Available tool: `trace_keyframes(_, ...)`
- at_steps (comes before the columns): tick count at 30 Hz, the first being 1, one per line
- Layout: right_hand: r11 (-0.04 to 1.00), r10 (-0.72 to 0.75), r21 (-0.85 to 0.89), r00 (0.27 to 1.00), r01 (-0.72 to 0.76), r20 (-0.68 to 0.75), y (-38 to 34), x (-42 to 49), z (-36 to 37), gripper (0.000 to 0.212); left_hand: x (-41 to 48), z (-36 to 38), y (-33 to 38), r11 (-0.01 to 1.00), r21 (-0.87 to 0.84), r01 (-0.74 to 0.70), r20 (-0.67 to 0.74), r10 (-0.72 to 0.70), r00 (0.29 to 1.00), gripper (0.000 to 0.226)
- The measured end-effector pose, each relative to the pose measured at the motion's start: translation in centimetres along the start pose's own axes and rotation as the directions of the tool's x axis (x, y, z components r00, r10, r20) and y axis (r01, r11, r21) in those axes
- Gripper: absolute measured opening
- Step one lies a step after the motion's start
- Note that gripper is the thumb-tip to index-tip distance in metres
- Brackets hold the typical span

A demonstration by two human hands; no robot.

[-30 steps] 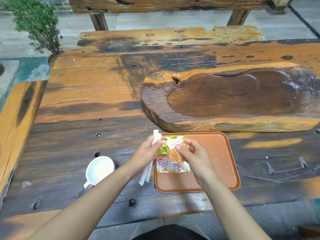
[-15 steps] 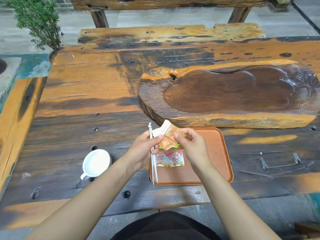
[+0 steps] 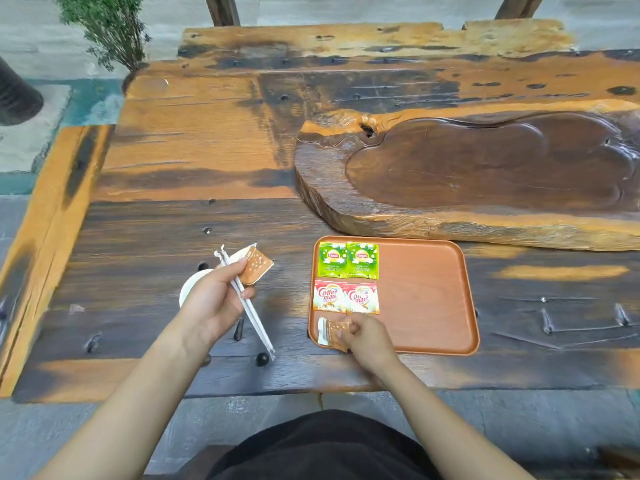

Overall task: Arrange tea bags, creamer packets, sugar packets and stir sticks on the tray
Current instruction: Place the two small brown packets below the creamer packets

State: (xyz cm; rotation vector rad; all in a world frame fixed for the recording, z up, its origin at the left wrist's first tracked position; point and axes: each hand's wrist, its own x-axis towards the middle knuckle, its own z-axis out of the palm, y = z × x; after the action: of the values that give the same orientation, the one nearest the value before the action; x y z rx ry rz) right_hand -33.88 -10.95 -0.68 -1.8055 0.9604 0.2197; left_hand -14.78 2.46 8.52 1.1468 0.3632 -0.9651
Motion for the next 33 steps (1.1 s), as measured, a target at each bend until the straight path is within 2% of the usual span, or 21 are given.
trace_keyframes(2, 0.997, -0.028, -0.078, 0.999, 0.026, -0.025, -0.1, 0.3, 0.5, 0.003, -0.4, -0.4, -0.4, 1.0, 0.014, -0.006, 0.002, 0.006, 1.0, 0.017)
trace_keyframes(4, 0.98, -0.043, -0.194, 0.998, 0.033, -0.048, -0.1, 0.6, 0.6, 0.008, -0.7, -0.7, -0.8, 1.0, 0.016, -0.004, -0.001, 0.004, 1.0, 0.017)
trace_keyframes(8, 0.921, -0.12, -0.382, 0.988, 0.073, -0.102, 0.6, 0.3, 0.6, 0.032, -1.0, -1.2, -1.3, 1.0, 0.015, 0.011, -0.022, -0.011, 1.0, 0.017)
trace_keyframes(11, 0.853, -0.225, -0.511, 0.96, 0.111, -0.168, 1.2, -0.2, 0.7, 0.032, -1.0, -1.4, -1.6, 1.0, 0.021, 0.024, -0.03, -0.023, 0.999, 0.019)
trace_keyframes(14, 0.798, -0.366, -0.544, 0.926, 0.26, -0.096, 1.7, -0.3, 1.2, 0.026, -0.9, -1.3, -1.9, 0.999, 0.028, 0.033, -0.052, -0.031, 0.998, 0.02)
trace_keyframes(16, 0.771, -0.406, -0.546, 0.914, 0.328, -0.024, 1.8, -0.2, 1.7, 0.027, -0.9, -1.1, -2.1, 0.999, 0.038, 0.039, -0.065, -0.036, 0.997, 0.02)
trace_keyframes(27, 0.815, -0.384, -0.468, 0.923, 0.341, 0.005, 1.6, 0.9, 2.5, 0.028, -0.6, -0.1, -4.0, 0.983, 0.173, 0.055, -0.009, -0.055, 0.998, 0.017)
trace_keyframes(29, 0.893, -0.328, -0.341, 0.943, 0.293, -0.051, 1.0, 0.8, 2.2, 0.022, -0.6, 0.4, -4.7, 0.971, 0.232, 0.053, 0.01, -0.057, 0.998, 0.015)
trace_keyframes(31, 0.979, -0.201, 0.009, 0.971, 0.203, -0.127, -0.6, 0.3, 1.4, 0.013, -0.5, 0.9, -5.4, 0.951, 0.306, 0.051, 0.03, -0.063, 0.998, 0.013)
trace_keyframes(33, 0.912, -0.095, 0.395, 0.994, 0.11, -0.055, -2.4, -0.2, 0.4, 0.009, -0.4, 1.5, -6.1, 0.924, 0.378, 0.05, 0.044, -0.072, 0.996, 0.014)
